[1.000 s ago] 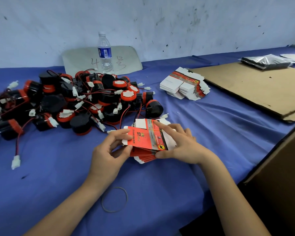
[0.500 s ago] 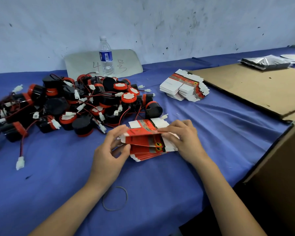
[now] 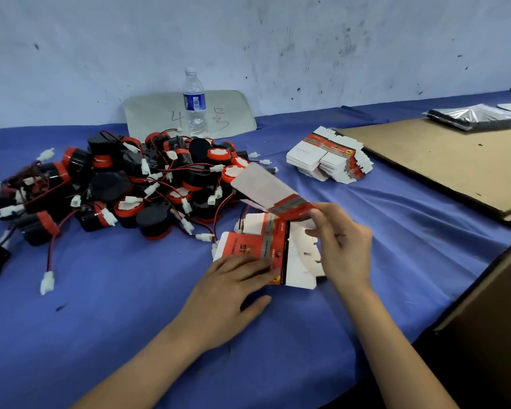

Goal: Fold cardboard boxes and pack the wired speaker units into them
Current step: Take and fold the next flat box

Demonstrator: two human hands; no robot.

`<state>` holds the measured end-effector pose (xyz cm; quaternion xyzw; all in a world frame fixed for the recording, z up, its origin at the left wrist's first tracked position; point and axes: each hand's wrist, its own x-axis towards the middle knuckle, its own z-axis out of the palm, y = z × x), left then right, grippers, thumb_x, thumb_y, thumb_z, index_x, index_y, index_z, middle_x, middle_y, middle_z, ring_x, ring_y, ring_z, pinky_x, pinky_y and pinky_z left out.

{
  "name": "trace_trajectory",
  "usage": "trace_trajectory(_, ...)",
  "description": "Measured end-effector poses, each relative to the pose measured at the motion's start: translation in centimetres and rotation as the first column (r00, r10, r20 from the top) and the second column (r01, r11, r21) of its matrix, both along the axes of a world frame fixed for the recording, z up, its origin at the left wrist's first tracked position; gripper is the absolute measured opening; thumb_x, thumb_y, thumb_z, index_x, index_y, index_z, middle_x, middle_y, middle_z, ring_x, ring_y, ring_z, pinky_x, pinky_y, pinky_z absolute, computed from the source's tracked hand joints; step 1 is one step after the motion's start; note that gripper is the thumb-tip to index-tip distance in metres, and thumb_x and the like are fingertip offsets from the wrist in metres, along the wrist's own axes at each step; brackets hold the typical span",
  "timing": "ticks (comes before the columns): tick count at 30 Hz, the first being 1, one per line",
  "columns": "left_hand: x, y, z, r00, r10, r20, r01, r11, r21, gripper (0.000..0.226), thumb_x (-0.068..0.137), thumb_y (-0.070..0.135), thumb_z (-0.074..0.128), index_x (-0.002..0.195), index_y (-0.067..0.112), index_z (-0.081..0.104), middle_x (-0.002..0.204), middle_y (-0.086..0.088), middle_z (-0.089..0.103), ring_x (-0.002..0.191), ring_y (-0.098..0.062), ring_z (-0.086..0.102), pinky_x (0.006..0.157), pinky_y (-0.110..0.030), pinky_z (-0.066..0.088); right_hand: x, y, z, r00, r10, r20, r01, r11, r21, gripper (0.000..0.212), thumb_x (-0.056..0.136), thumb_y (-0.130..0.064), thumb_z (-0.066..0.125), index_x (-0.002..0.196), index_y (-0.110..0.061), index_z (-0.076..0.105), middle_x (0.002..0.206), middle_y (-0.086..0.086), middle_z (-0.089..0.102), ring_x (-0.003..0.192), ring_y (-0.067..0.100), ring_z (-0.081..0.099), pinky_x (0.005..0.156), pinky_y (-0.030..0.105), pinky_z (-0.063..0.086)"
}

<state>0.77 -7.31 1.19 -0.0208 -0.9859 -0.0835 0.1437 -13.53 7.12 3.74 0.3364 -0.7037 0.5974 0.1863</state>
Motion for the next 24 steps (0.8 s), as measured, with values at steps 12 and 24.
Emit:
trace_trajectory(12, -0.3, 0.2, -0.4, 0.998, -0.020, 0.066, 0.016, 0.998, 0.068, 0.051, 0.094, 0.055, 0.043, 0.143, 0.041, 0.039, 0.150, 0.024, 0.032, 0.140, -0.005, 0.024, 0.109, -0.014, 0.001, 0.7, -1.5, -0.1, 0.915, 0.217, 0.340, -0.042, 0.889, -0.456, 0.023, 0.101, -0.016, 0.045, 0.089, -0.020, 0.064, 0.090, -0.005, 0.068, 0.088, 0.016, 0.068, 0.076, 0.024, 0.056)
trace_trajectory(24, -0.4, 0.4, -0.4, 0.998, -0.017, 0.058, 0.013, 0.997, 0.072, 0.048, 0.096, 0.049, 0.043, 0.143, 0.041, 0.040, 0.150, 0.024, 0.034, 0.138, -0.004, 0.025, 0.109, -0.017, 0.006, -1.0, 1.4, 2.8, 0.955, -0.150, 0.257, 0.171, 0.983, -0.061, 0.020, 0.098, -0.021, 0.054, 0.081, -0.022, 0.063, 0.065, -0.005, 0.060, 0.052, 0.016, 0.050, 0.050, 0.039, 0.048)
